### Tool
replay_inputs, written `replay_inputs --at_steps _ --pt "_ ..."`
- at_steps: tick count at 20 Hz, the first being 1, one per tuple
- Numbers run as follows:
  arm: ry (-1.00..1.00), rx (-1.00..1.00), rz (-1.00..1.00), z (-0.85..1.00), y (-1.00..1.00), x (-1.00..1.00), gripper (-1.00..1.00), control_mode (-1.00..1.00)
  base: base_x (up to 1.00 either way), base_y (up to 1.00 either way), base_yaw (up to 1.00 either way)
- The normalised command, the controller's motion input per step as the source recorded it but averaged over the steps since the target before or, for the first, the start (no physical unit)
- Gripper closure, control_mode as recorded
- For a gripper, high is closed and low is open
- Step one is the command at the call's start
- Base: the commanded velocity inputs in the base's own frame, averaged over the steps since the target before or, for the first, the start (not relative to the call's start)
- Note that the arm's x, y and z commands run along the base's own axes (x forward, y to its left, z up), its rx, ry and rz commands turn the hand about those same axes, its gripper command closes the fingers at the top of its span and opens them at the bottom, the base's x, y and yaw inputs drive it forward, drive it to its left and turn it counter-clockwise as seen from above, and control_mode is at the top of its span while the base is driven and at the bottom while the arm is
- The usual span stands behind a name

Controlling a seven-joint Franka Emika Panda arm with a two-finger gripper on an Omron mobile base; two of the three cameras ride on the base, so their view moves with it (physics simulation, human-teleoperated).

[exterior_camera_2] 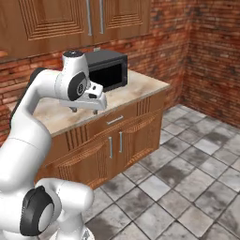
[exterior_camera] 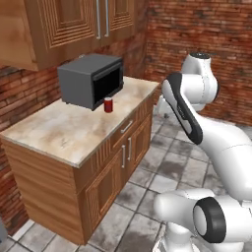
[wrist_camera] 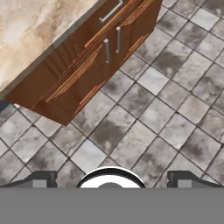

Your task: Four empty soda cans are scattered around the kitchen. Gather all the cans and cluster them next to the stove for recycling.

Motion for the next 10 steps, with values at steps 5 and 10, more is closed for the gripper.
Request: replay_inputs --at_steps 5,10 --pt "0.0 0.0 0.0 0.0 0.0 0.0 -1.0 1.0 0.07 -0.02 0.5" --pt "0.0 0.0 0.0 0.0 0.0 0.0 -1.0 1.0 0.13 -0.08 0.49"
